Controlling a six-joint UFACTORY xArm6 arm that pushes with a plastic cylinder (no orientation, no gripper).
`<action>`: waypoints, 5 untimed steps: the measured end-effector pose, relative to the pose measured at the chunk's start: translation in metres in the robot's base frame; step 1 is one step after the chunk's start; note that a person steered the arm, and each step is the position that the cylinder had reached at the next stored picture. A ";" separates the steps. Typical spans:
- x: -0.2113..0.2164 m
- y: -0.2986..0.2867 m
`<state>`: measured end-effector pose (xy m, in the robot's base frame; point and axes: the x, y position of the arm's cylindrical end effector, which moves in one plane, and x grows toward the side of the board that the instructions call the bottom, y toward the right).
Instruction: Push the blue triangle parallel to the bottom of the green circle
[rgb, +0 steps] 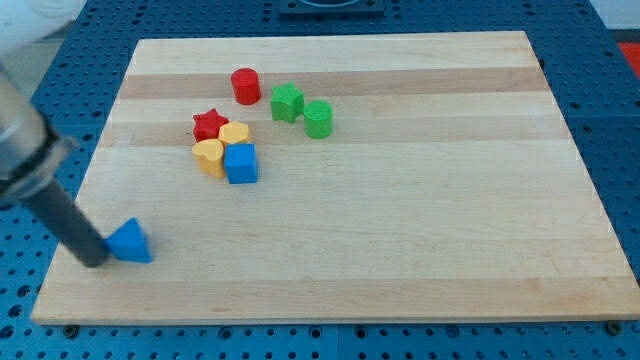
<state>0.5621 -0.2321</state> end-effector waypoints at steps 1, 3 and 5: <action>-0.019 0.061; -0.026 0.145; -0.102 0.187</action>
